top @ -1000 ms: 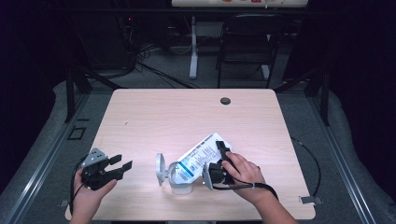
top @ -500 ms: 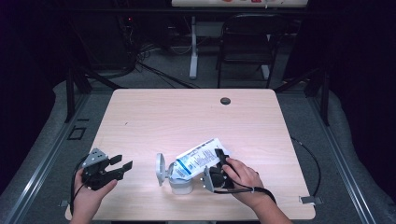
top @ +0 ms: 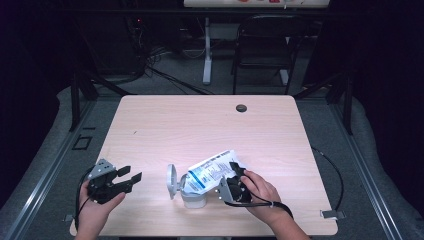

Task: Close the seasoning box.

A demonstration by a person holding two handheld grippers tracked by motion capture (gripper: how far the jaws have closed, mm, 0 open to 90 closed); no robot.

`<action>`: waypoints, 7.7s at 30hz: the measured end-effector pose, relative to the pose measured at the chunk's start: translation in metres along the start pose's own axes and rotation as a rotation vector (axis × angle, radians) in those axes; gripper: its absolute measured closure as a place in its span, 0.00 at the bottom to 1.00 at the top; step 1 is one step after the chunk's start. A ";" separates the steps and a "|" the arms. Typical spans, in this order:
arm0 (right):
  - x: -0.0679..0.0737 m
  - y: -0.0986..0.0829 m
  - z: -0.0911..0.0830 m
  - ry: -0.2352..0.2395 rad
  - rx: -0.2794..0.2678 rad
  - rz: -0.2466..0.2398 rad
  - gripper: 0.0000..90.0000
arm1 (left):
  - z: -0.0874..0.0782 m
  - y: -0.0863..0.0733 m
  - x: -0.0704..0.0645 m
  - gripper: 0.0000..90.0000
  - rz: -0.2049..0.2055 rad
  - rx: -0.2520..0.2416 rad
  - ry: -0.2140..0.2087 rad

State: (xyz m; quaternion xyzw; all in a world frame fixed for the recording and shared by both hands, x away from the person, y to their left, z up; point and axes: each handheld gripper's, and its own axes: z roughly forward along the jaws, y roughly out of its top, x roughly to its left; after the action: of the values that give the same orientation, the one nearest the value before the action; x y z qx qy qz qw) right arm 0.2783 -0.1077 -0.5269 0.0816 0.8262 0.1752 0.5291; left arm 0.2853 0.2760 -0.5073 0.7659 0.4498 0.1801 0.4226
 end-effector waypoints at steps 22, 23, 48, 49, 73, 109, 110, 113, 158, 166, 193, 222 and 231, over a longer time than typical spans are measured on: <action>-0.009 -0.016 -0.002 0.150 -0.038 0.416 0.93 | 0.001 0.000 0.000 0.52 -0.001 0.002 0.000; -0.009 -0.017 -0.002 0.163 -0.043 0.444 0.93 | 0.001 0.000 0.000 0.52 -0.002 0.002 0.000; -0.006 -0.043 0.011 0.374 -0.092 0.919 0.93 | 0.002 -0.001 -0.001 0.52 0.002 0.005 -0.002; -0.005 -0.043 0.012 0.377 -0.092 0.927 0.93 | 0.002 -0.001 -0.001 0.52 0.003 0.005 -0.002; 0.006 -0.061 0.030 0.394 -0.026 1.061 0.92 | 0.005 -0.002 -0.004 0.52 0.007 0.018 -0.005; 0.003 -0.071 0.021 0.416 0.032 1.118 0.67 | 0.000 0.008 -0.020 0.55 0.054 -0.007 -0.039; 0.003 -0.072 0.021 0.419 0.039 1.112 0.66 | 0.000 0.008 -0.021 0.55 0.060 -0.006 -0.044; 0.003 -0.072 0.018 0.422 0.036 1.109 0.63 | -0.001 0.009 -0.022 0.55 0.064 0.001 -0.044; 0.002 -0.084 -0.018 0.405 0.022 1.079 0.54 | -0.008 0.020 -0.057 1.00 0.146 -0.034 -0.172; 0.004 -0.084 -0.020 0.394 0.010 1.088 0.54 | -0.009 0.023 -0.066 1.00 0.162 -0.041 -0.200; 0.004 -0.086 -0.019 0.397 0.008 1.081 0.54 | 0.000 0.028 -0.095 1.00 0.220 -0.032 -0.254; 0.004 -0.088 -0.018 0.396 0.004 1.088 0.53 | 0.008 0.024 -0.103 1.00 0.226 -0.014 -0.277; 0.001 -0.087 -0.021 0.390 -0.006 1.077 0.53 | 0.002 0.025 -0.089 0.90 0.192 -0.040 -0.244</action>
State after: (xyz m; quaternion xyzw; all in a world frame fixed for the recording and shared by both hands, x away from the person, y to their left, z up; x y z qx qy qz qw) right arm 0.2631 -0.1922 -0.5530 0.4559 0.7500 0.4341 0.2029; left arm 0.2529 0.1944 -0.4795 0.8130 0.3163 0.1340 0.4702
